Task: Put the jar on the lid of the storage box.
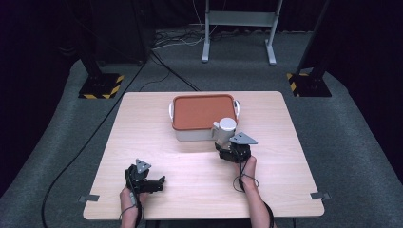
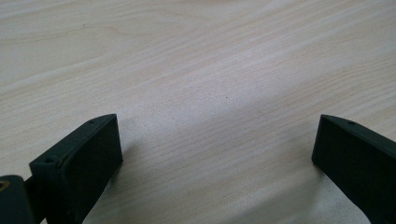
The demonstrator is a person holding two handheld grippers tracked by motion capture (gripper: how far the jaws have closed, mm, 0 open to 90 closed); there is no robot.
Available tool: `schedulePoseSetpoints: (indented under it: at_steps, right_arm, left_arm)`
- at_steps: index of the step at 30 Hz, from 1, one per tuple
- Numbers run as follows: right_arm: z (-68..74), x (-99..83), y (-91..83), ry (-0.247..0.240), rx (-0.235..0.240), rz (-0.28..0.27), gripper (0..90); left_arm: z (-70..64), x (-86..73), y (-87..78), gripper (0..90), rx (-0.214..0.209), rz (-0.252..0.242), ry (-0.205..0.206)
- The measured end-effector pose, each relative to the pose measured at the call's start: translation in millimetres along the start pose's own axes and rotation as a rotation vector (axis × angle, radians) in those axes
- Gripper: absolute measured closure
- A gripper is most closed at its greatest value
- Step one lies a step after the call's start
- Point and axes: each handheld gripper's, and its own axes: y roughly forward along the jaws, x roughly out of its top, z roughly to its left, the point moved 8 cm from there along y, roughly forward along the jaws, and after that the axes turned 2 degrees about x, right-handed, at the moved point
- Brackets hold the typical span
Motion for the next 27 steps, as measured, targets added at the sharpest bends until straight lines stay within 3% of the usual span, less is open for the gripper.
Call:
schedulePoseSetpoints:
  at_steps: [14, 27]
  right_arm:
    - [0.4, 1.1, -1.5, -0.015, -0.004, 0.005, 29.7]
    - [-2.0, 5.9, -6.0, 0.006, 0.008, -0.019, 29.8]
  left_arm:
    - [0.0, 0.0, -0.1, 1.4, 0.000, 0.000, 0.001]
    - [0.0, 0.1, 0.0, 1.3, -0.001, 0.000, 0.000]
